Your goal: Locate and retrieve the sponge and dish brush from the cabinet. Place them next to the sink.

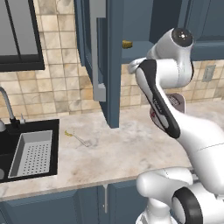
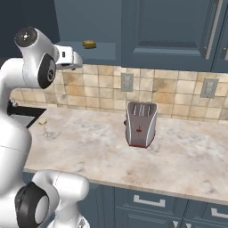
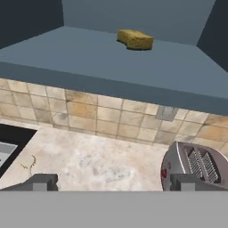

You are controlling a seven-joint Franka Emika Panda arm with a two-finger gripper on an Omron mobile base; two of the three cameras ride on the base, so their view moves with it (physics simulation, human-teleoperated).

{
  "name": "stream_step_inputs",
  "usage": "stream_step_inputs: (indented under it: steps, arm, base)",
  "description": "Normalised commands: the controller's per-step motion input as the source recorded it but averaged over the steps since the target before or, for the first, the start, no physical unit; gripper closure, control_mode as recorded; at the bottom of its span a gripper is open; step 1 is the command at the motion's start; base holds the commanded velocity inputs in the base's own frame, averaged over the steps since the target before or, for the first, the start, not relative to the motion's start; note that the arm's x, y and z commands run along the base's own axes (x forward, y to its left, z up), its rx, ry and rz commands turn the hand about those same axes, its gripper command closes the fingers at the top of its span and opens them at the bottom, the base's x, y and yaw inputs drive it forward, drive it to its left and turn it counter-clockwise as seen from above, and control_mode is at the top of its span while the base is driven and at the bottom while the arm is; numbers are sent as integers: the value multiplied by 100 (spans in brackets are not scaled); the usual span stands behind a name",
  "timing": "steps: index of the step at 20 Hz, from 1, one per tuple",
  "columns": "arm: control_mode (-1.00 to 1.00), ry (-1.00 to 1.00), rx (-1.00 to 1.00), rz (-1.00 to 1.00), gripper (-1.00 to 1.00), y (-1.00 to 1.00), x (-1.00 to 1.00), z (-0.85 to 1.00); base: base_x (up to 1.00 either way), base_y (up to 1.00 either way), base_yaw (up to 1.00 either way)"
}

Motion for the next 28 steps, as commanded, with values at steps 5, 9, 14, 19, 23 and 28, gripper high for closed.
stream_step_inputs:
  steps: [5,9,14,19,23,28]
  arm:
    - [-100,0,-5,0,-100,0,8,40]
    - [-100,-1,-2,0,-100,0,16,25]
    - [-100,-3,1,1,-100,-4,35,-4]
    - [-100,-2,0,0,-100,0,50,-2]
    - [-100,0,0,0,-100,0,88,0]
    - [-100,2,0,0,-100,0,81,0]
  base:
    - [0,0,0]
    - [0,0,0]
    - [0,0,0]
    - [0,0,0]
    - [0,0,0]
    - [0,0,0]
